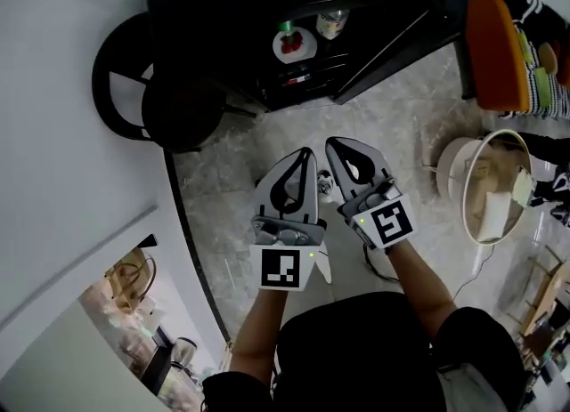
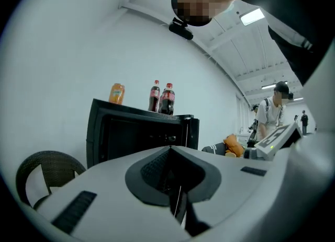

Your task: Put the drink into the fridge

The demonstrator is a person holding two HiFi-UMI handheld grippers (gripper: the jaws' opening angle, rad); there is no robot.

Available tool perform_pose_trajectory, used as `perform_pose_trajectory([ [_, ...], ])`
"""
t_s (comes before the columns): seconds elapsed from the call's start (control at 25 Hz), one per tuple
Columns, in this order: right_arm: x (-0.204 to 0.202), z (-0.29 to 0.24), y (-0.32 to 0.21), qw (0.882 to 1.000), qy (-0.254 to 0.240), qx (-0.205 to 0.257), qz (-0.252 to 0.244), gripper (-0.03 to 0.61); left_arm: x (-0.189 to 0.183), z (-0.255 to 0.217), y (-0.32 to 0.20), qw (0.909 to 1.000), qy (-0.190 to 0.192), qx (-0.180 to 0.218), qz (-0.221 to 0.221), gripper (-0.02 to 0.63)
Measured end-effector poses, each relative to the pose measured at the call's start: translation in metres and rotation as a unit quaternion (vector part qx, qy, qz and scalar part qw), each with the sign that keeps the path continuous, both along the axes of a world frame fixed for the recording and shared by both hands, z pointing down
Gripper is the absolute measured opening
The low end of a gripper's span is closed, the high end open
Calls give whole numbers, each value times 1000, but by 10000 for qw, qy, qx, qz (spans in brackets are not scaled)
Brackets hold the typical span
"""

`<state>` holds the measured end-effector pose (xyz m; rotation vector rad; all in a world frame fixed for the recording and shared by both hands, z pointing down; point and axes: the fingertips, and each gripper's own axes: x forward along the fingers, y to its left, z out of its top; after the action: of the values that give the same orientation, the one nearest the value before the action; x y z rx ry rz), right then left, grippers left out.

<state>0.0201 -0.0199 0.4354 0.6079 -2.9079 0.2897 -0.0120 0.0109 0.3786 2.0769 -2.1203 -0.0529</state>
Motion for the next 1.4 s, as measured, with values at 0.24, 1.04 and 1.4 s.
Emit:
perform_pose_trajectory([
  [0.24,3,-80,17,9989,-143,325,-294,13,-10,-62,24,9997,-16,125,-209,9],
  [1.04,-33,-244,63,9941,-962,459,-193,12,-28,-200,71,9947,-471,912,94,9],
  [1.4,-63,-290,71,9928,-980,685,119,12,-67,-228,85,9919,-554,1124,213,9],
])
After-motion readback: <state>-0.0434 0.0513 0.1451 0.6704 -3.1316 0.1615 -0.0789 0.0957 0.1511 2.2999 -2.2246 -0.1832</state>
